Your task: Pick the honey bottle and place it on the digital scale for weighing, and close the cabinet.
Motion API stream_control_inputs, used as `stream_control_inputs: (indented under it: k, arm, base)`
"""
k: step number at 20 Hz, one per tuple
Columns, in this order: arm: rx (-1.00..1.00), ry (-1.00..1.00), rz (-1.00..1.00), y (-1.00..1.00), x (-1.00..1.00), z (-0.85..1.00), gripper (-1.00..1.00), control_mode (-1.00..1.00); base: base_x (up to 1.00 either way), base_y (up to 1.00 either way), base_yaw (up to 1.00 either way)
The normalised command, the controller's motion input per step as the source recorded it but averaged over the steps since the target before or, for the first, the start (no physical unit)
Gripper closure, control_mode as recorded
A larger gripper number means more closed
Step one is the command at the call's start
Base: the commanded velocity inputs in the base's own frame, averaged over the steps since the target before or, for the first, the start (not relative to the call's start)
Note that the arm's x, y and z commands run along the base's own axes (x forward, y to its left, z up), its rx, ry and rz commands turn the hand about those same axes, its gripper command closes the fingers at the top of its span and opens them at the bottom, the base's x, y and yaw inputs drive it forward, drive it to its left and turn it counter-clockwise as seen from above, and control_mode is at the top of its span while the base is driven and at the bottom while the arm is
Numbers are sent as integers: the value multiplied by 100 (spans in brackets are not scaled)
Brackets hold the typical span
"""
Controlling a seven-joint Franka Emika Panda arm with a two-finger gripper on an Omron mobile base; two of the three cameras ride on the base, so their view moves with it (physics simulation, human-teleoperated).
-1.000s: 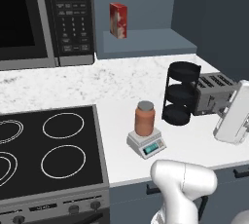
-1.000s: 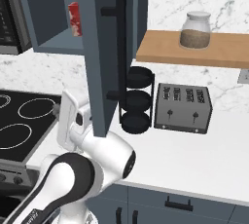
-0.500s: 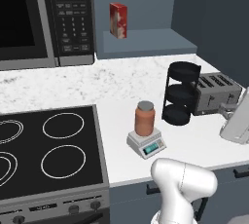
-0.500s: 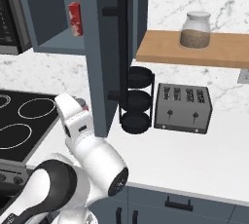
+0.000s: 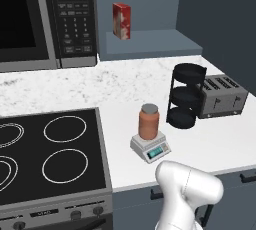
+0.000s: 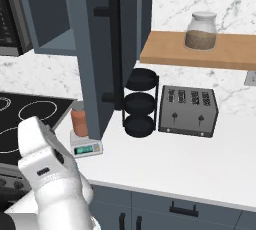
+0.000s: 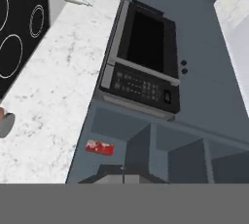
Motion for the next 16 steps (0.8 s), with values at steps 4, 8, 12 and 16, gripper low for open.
stream_control_inputs:
  k: [4,8,12,16]
  arm:
    - [8,-38,-21,-48,-100,20,100,-100]
    - [12,-40,-16,-52,-99,12,100,-100]
    - [46,-52,4,-64,-34,-13,100,-100]
    - [65,-53,26,-46,48,-11,100,-100]
  base:
    - [0,0,0]
    - [0,0,0]
    - [0,0,0]
    - [0,0,0]
